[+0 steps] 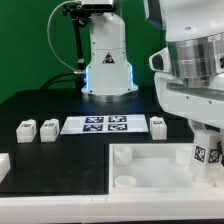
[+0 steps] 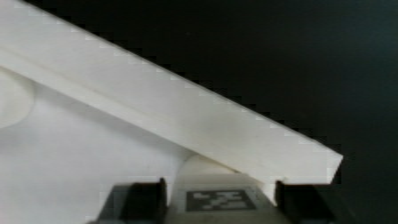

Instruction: Assemble one leg

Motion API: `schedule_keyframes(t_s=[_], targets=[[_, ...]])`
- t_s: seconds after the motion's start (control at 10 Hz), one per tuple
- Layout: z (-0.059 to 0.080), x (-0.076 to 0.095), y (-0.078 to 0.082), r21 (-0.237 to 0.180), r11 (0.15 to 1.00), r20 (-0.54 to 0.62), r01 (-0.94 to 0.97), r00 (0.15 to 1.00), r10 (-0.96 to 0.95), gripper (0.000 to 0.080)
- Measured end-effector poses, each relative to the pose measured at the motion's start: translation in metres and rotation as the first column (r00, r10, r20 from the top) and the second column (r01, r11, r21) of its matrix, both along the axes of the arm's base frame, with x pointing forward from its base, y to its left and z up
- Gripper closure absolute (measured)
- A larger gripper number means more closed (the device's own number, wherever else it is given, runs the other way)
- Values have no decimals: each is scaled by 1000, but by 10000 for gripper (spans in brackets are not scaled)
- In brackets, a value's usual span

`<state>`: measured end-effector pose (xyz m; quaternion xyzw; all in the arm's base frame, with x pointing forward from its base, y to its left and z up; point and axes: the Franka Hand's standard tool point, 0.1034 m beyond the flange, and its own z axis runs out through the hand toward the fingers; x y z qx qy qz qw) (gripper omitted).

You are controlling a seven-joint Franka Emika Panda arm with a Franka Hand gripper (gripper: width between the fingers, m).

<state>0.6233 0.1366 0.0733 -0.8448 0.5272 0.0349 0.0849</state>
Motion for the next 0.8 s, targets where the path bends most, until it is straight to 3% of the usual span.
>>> schedule_keyframes(t_s=[0.2,0.3,0.4,0.5,0.8], targets=[[-1,0,0,-3,998,11,-64,998,64,505],[-1,-1,0,-3,997,9,-74,997,74,322],[0,-3,-3,2,984,-10,-181,984,181,207],[3,0,-9,-7,928,13,-373,928,373,163],[3,1,-13,-31,769,67,-638,766,639,152]])
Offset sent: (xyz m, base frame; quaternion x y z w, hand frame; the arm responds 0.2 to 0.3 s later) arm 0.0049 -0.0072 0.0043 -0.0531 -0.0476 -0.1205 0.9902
